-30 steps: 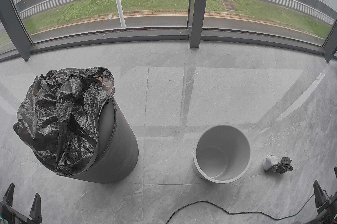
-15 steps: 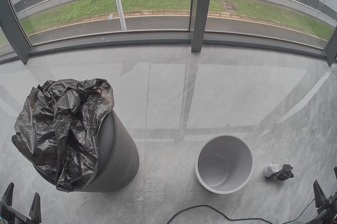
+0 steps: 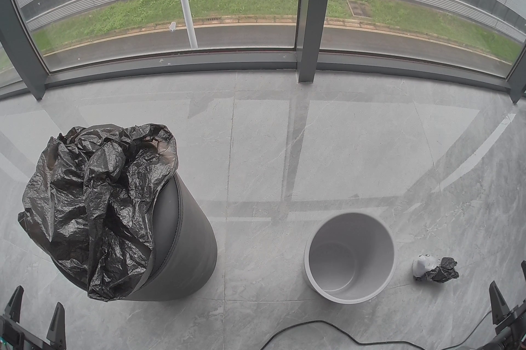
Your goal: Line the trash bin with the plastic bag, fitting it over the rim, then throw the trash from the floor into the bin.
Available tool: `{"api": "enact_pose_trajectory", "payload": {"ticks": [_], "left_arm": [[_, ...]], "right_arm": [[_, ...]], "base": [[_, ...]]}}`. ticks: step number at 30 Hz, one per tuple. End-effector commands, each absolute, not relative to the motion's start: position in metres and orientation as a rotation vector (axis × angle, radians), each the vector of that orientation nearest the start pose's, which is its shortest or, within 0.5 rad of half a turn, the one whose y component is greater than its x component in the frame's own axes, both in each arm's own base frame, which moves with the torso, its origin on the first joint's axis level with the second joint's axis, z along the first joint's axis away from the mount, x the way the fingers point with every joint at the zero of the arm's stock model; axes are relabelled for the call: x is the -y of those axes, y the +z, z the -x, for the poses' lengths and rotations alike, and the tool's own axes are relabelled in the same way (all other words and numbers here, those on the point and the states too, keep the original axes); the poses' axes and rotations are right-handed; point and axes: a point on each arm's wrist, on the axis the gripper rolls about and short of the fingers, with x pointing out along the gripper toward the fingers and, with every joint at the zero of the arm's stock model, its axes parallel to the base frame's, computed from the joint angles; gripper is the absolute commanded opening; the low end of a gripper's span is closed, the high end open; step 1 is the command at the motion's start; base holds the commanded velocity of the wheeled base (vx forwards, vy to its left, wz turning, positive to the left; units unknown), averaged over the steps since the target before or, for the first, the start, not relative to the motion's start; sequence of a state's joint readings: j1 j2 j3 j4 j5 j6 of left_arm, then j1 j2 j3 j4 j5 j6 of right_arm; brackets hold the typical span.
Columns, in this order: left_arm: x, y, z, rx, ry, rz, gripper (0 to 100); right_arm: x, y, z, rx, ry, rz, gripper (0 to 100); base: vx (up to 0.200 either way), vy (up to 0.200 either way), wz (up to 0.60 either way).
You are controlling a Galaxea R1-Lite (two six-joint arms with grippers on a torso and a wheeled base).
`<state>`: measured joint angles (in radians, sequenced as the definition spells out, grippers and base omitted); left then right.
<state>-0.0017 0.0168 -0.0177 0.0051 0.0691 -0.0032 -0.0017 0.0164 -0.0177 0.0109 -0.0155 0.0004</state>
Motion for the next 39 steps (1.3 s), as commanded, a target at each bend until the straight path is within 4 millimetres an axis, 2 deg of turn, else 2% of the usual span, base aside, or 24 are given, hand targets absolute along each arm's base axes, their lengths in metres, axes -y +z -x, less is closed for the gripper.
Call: {"api": "enact_pose_trajectory", "payload": {"ticks": [1,2,3,4,5,6,7,8,9,10,11,12,14,15,16,18,21,24,31,39], "left_arm": [[-0.002,0.076,0.023,0.006,0.067,0.008,100],[-0.002,0.077,0.023,0.011,0.066,0.008,100],[-0.002,0.089,0.025,0.053,0.064,0.017,100],[-0.002,0.091,0.025,0.057,0.064,0.019,100],[-0.002,0.153,0.023,0.175,0.052,0.055,100],[-0.002,0.180,0.014,0.195,0.028,0.099,100],[-0.002,0.192,0.009,0.199,0.011,0.129,100],[-0.001,0.227,-0.005,0.203,-0.049,0.223,100],[0.001,0.240,-0.014,0.179,-0.097,0.269,100],[0.003,0.240,-0.024,0.119,-0.155,0.296,100],[0.004,0.239,-0.025,0.102,-0.172,0.300,100],[0.010,0.223,-0.032,-0.018,-0.329,0.297,100],[0.015,0.211,-0.034,-0.115,-0.453,0.296,100],[0.015,0.211,-0.034,-0.115,-0.453,0.296,100],[0.019,0.195,-0.035,-0.241,-0.552,0.303,100],[0.022,0.186,-0.036,-0.348,-0.587,0.335,100],[0.024,0.182,-0.042,-0.424,-0.574,0.385,100],[0.029,0.183,-0.057,-0.509,-0.494,0.493,100],[0.029,0.183,-0.092,-0.503,-0.287,0.462,100],[0.026,0.174,-0.110,-0.553,-0.179,0.455,100]], "right_arm": [[0.000,0.075,0.023,-0.012,-0.017,-0.001,100],[0.000,0.075,0.023,-0.012,-0.017,-0.001,100],[0.000,0.075,0.023,-0.011,-0.017,-0.001,100],[0.000,0.075,0.023,-0.011,-0.017,-0.001,100],[0.000,0.075,0.023,-0.012,-0.017,-0.001,100],[0.000,0.075,0.023,-0.012,-0.017,-0.001,100],[0.000,0.075,0.023,-0.014,-0.017,-0.001,100],[0.000,0.075,0.022,-0.018,-0.017,-0.001,100],[0.000,0.075,0.022,-0.018,-0.015,-0.001,100],[0.000,0.075,0.022,-0.018,-0.017,-0.001,100],[0.000,0.075,0.022,-0.017,-0.017,-0.001,100],[0.000,0.075,0.022,-0.017,-0.015,-0.001,100],[0.000,0.075,0.022,-0.017,-0.015,0.000,100],[0.000,0.075,0.022,-0.017,-0.015,0.000,100],[0.000,0.075,0.023,-0.012,-0.015,-0.003,100],[0.000,0.075,0.023,-0.012,-0.015,-0.003,100],[0.000,0.075,0.023,-0.012,-0.017,-0.003,100],[0.000,0.075,0.023,-0.012,-0.015,-0.003,100],[0.000,0.075,0.023,-0.012,-0.015,0.000,100],[0.000,0.075,0.023,-0.012,-0.015,0.000,100]], "base": [[0.000,0.000,0.00],[0.000,0.000,0.00],[0.000,0.000,0.00],[0.000,0.000,0.00],[0.000,0.000,0.00],[0.000,0.000,0.00],[0.000,0.000,0.00],[0.000,0.000,0.00],[0.000,0.000,0.00],[0.000,0.000,0.00],[0.000,0.000,0.00],[0.000,0.000,0.00],[0.000,0.000,0.00],[0.000,0.000,0.00],[0.000,0.000,0.00],[0.000,0.000,0.00],[0.000,0.000,0.00],[0.000,0.000,0.00],[0.000,0.000,0.00],[0.000,0.000,0.00]]}}
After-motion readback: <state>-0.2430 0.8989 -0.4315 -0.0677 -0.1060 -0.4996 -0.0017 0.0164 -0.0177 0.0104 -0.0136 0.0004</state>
